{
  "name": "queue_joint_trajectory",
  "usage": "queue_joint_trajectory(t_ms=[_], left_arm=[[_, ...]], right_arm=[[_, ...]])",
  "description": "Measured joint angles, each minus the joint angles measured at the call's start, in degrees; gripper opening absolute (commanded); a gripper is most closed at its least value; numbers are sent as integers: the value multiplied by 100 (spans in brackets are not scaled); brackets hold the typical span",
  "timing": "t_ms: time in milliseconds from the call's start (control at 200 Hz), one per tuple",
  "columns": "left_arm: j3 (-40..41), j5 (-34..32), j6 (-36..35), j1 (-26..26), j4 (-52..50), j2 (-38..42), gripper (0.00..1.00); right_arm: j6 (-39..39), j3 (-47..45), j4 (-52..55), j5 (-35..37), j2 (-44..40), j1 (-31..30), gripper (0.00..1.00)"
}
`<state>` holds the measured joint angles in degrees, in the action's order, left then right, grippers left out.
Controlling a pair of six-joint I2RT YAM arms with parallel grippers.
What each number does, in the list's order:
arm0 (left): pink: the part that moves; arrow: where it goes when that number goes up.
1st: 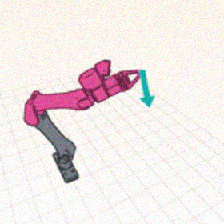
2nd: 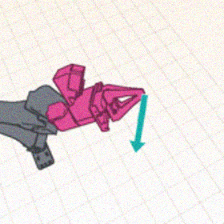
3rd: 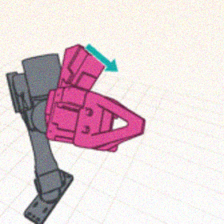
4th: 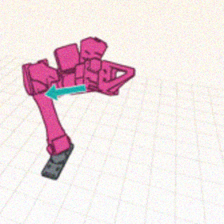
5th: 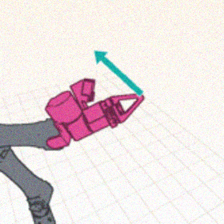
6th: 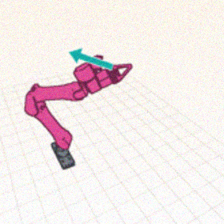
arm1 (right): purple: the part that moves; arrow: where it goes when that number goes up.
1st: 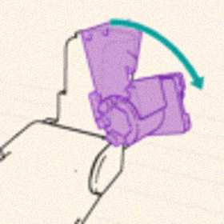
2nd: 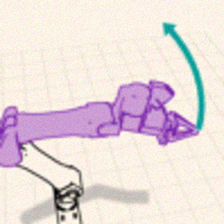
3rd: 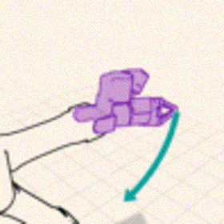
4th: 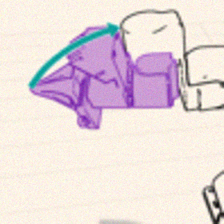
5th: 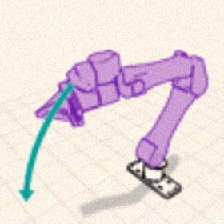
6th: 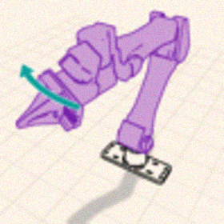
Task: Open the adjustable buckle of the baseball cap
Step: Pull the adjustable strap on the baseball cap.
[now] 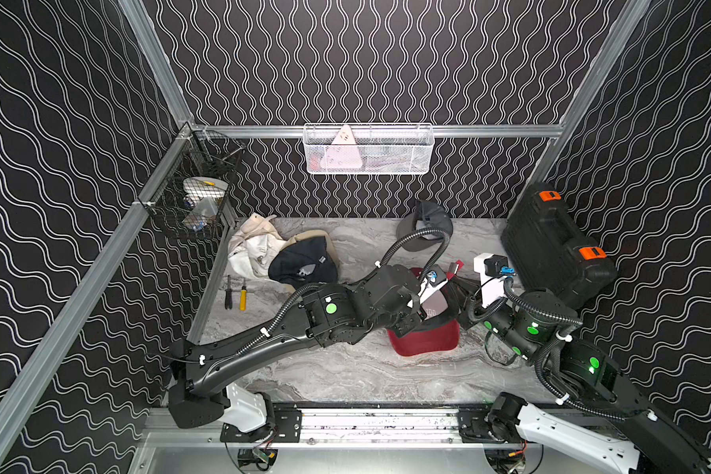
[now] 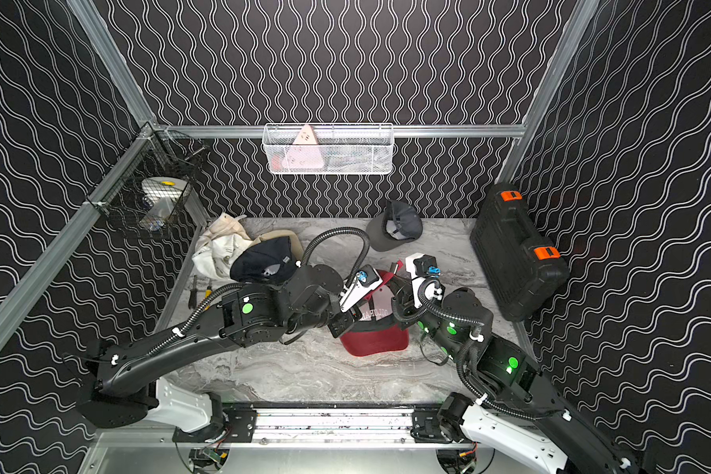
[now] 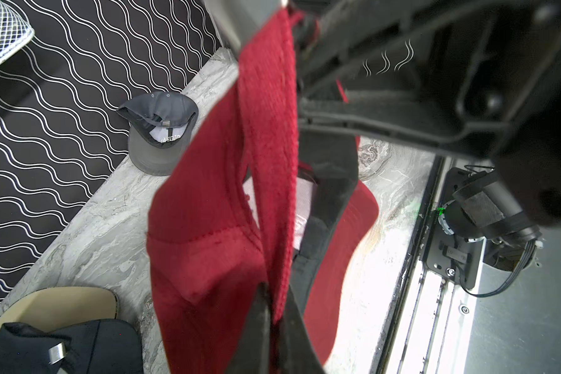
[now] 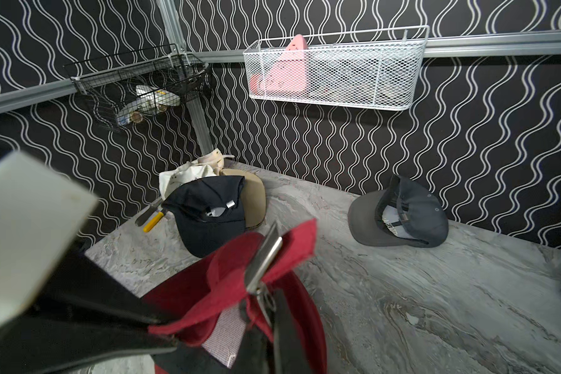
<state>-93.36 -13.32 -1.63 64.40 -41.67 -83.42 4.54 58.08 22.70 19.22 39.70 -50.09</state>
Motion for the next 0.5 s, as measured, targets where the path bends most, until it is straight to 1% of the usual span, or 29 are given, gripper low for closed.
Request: queue_joint_trajectory(t_ms=[295,500], left_arm=[[151,0,2,0,59,127,0],[271,-4,2,0,138,203,0]], right_arm=[[101,0,-28,254,-52,2,3],[101,0,-22,302,-42,7,2]])
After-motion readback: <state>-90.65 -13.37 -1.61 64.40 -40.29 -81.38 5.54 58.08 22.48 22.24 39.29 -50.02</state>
